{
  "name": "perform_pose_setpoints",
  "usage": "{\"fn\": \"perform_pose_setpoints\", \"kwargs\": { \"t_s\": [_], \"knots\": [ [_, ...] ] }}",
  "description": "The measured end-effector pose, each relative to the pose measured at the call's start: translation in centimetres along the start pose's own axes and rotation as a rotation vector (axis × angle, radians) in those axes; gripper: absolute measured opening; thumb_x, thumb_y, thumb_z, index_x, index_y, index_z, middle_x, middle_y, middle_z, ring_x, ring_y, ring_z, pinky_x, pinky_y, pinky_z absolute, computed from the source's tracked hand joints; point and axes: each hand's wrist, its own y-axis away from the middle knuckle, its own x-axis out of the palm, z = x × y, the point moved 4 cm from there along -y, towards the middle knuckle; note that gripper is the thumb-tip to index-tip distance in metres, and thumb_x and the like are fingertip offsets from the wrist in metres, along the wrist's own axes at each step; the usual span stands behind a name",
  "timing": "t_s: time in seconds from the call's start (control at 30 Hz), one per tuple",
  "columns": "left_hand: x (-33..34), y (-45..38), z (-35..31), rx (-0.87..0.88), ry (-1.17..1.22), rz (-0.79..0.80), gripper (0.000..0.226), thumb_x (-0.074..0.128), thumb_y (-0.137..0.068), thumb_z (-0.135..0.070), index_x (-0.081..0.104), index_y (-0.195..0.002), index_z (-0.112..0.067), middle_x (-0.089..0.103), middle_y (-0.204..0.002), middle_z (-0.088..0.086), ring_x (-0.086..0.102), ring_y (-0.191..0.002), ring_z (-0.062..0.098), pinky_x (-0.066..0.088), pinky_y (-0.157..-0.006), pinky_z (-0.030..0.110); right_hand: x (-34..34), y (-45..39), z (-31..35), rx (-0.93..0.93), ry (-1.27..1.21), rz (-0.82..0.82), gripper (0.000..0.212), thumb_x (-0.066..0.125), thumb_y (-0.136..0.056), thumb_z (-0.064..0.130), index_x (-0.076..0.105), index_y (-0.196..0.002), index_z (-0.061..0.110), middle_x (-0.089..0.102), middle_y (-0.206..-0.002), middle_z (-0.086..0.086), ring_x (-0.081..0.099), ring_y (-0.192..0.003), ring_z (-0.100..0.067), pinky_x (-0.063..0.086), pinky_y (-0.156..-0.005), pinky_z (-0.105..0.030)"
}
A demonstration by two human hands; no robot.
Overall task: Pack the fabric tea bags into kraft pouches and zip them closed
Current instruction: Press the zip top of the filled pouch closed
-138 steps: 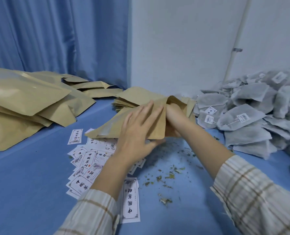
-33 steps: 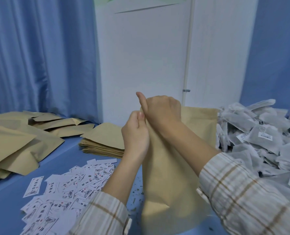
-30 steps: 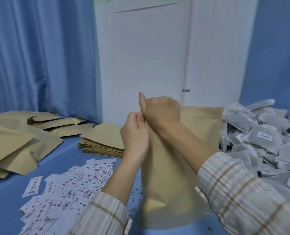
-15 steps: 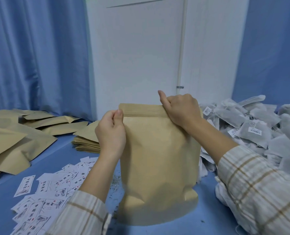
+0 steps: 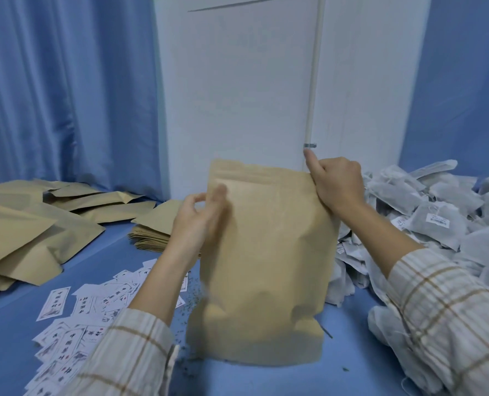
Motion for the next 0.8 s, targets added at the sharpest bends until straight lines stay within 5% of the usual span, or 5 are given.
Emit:
{"fn": "perform_pose_setpoints", "kwargs": {
  "t_s": [0.1,0.3,0.43,0.63,0.8],
  "knots": [
    [0.6,1.3,3.1,-0.156,-0.034,0.331,0.052,0.086,-0.051,-0.048,0.071,-0.091,-0.019,0.074,-0.090,-0.004,0.070,-0.082,0.012,0.051,-0.061,0.021,0.3,-0.1,-1.3,0.072,-0.089,-0.074,0.067,0.040,-0.093,0.054,0.027,-0.040,0.015,0.029,-0.037,0.003,0.031,-0.041,-0.012,0.028,-0.049,-0.017],
    [-0.8,0.7,5.7,-0.249,0.320,-0.042,0.055,0.084,-0.051,-0.035,0.069,-0.097,-0.009,0.074,-0.090,0.004,0.069,-0.086,0.021,0.055,-0.076,0.033,4.8,4.8,-5.0,0.431,-0.599,0.427,0.076,0.055,-0.069,0.075,0.055,-0.120,0.018,0.062,-0.104,0.004,0.064,-0.094,-0.016,0.054,-0.078,-0.035],
    [-2.1,1.0,7.3,-0.345,0.526,-0.206,0.035,0.080,-0.070,-0.029,0.068,-0.101,-0.016,0.073,-0.094,-0.002,0.068,-0.089,0.018,0.055,-0.075,0.036,7.4,10.7,-7.0,0.495,-0.682,0.872,0.065,0.061,-0.060,0.077,0.070,-0.103,0.029,0.072,-0.100,0.008,0.068,-0.092,-0.010,0.051,-0.075,-0.027],
    [-4.4,2.5,8.9,-0.395,0.640,-0.407,0.032,0.078,-0.075,-0.029,0.065,-0.101,-0.016,0.069,-0.101,-0.001,0.066,-0.090,0.018,0.054,-0.074,0.037,11.3,15.1,-6.2,0.842,-1.498,0.732,0.049,0.066,-0.073,0.028,0.061,-0.117,0.007,0.070,-0.107,-0.010,0.069,-0.091,-0.018,0.058,-0.072,-0.034],
    [-6.6,2.9,8.9,-0.361,0.834,-0.437,0.036,0.069,-0.083,-0.032,0.060,-0.112,-0.012,0.068,-0.109,0.003,0.068,-0.087,0.016,0.056,-0.054,0.031,14.0,18.1,-0.6,0.801,-1.612,0.852,0.047,0.062,-0.078,0.020,0.054,-0.124,0.011,0.065,-0.115,-0.012,0.066,-0.095,-0.023,0.056,-0.072,-0.042]
  ]
}}
